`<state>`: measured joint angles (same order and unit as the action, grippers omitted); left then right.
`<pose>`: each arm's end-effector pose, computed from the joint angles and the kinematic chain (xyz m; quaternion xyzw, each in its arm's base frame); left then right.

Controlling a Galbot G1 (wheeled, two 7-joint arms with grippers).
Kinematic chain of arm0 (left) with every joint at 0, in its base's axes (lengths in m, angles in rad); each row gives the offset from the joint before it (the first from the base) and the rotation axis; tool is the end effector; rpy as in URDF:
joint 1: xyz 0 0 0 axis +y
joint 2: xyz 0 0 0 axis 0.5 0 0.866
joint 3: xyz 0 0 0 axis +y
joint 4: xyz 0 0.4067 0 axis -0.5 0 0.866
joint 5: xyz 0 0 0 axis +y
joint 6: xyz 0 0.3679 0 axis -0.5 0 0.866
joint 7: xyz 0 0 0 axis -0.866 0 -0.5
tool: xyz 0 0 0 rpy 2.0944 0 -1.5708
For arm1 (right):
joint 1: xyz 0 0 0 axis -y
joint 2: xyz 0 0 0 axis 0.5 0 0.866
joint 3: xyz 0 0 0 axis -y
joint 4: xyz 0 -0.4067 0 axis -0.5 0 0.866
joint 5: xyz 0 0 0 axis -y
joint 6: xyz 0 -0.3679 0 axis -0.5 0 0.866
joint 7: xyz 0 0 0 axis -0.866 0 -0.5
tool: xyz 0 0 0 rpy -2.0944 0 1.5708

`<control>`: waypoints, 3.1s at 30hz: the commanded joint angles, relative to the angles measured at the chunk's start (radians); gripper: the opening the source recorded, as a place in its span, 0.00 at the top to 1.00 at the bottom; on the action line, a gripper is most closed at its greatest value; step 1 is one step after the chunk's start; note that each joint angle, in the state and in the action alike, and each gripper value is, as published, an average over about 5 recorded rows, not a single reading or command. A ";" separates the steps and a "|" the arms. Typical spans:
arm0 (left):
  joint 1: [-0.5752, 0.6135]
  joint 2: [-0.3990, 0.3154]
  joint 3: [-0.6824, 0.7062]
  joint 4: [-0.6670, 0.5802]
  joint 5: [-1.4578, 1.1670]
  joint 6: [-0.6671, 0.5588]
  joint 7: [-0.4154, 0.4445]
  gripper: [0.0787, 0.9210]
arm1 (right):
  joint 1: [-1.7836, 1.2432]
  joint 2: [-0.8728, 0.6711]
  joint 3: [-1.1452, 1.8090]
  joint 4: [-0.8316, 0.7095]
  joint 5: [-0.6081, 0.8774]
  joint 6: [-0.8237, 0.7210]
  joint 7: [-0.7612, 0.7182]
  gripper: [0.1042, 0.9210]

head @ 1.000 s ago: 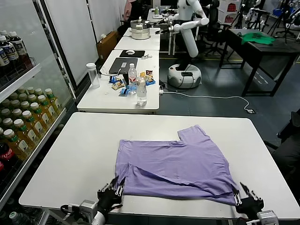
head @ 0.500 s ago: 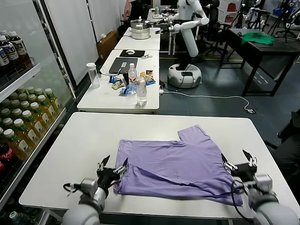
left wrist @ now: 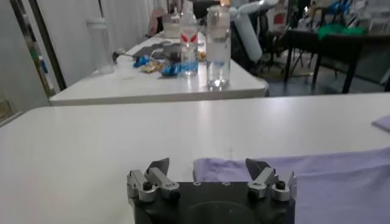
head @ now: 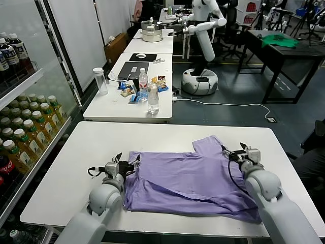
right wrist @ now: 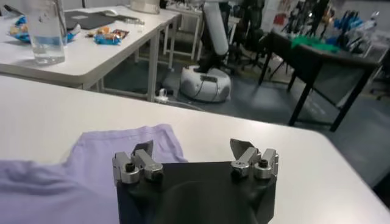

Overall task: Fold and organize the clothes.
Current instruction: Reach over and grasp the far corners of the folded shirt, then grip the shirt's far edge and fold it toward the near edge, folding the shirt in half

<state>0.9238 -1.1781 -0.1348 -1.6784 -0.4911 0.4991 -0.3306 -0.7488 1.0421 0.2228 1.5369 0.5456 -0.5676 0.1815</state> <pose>0.3842 0.0124 -0.3477 -0.0456 -0.9751 -0.0402 0.2131 0.4582 -0.1174 -0.2952 0.0234 -0.9735 0.0651 0.2179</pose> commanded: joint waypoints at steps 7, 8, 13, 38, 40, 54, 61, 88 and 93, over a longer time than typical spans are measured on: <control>-0.106 -0.017 0.059 0.126 -0.065 0.032 0.001 0.12 | 0.304 0.109 -0.189 -0.411 0.084 -0.012 0.029 0.12; -0.103 -0.017 0.062 0.122 -0.065 0.030 0.002 0.12 | 0.306 0.114 -0.192 -0.423 0.089 -0.012 0.031 0.12; -0.094 -0.012 0.069 0.110 -0.062 0.011 0.002 0.13 | 0.292 0.112 -0.202 -0.431 0.147 -0.013 0.030 0.16; -0.043 0.001 0.054 0.043 -0.128 -0.148 0.031 0.94 | 0.073 0.026 -0.094 -0.121 0.246 -0.007 0.024 0.98; -0.033 0.006 0.049 0.017 -0.131 -0.170 0.028 0.98 | 0.051 0.013 -0.072 -0.061 0.260 -0.006 0.028 0.99; 0.149 0.069 0.003 -0.225 -0.179 -0.157 0.042 0.99 | -0.245 -0.100 0.164 0.336 0.325 -0.010 0.050 0.99; 0.236 0.098 -0.018 -0.296 -0.179 -0.145 0.045 0.99 | -0.447 -0.114 0.320 0.479 0.318 -0.011 0.045 0.99; 0.274 0.097 -0.035 -0.269 0.002 -0.028 0.067 0.91 | -0.562 0.025 0.309 0.462 0.060 -0.010 0.031 0.90; 0.349 0.053 -0.038 -0.351 0.106 -0.074 -0.025 0.75 | -0.601 0.030 0.325 0.494 0.020 -0.003 0.024 0.74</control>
<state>1.1895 -1.0761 -0.1707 -1.9488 -0.5660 0.4616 -0.2647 -1.3165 1.0406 0.5609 2.0259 0.6662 -0.5745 0.2131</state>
